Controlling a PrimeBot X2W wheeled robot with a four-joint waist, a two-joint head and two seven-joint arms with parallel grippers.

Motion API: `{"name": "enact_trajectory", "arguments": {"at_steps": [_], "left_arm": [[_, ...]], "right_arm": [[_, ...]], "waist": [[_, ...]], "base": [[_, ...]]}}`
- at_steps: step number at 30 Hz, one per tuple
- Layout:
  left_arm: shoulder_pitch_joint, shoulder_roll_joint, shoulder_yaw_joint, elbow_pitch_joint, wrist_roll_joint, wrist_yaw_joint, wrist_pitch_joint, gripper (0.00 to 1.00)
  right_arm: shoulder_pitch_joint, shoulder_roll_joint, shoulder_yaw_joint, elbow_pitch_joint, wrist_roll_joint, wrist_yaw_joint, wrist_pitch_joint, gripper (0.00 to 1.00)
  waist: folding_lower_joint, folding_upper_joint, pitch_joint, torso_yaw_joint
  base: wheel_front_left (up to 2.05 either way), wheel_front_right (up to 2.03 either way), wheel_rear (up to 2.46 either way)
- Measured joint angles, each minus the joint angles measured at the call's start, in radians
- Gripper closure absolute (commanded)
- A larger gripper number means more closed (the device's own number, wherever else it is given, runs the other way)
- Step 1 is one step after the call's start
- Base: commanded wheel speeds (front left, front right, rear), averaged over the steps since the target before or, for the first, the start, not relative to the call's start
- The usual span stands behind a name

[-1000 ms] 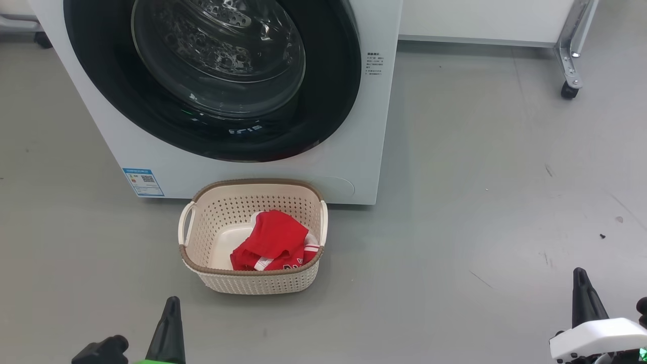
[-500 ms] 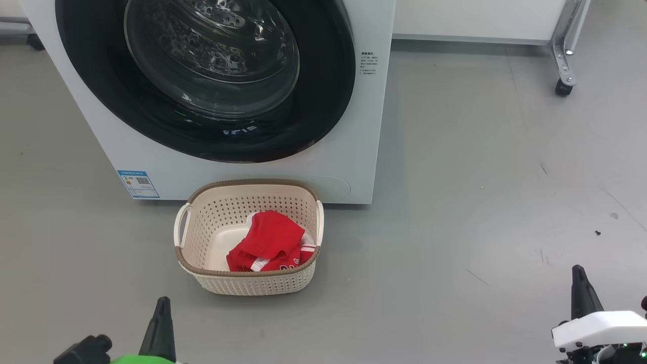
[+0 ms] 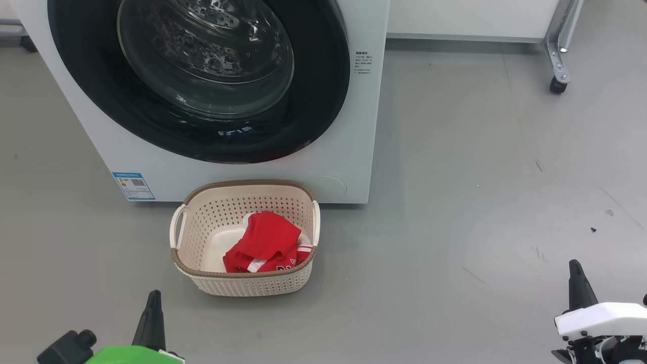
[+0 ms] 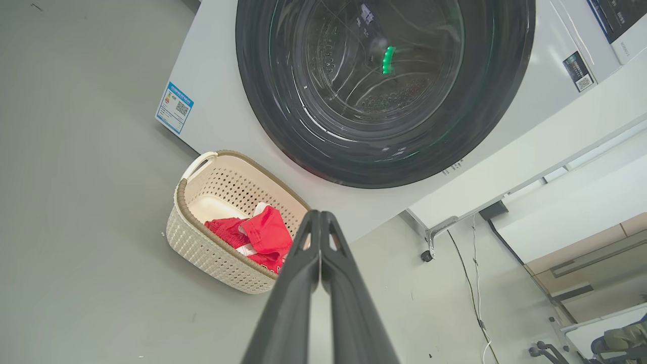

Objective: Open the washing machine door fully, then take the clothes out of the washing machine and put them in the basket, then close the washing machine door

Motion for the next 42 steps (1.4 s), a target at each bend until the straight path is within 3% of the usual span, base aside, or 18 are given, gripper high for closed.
{"name": "enact_trajectory", "arguments": {"at_steps": [42], "left_arm": [[-0.075,0.022,0.073,0.052,-0.430,-0.053,0.105,1.00]], "right_arm": [[-0.079,0.059,-0.073,0.040,0.378,0.035,0.120,1.00]], "waist": [[0.0000,0.0000,0.002,-0.038]], "base": [[0.00,0.00,0.00]]}}
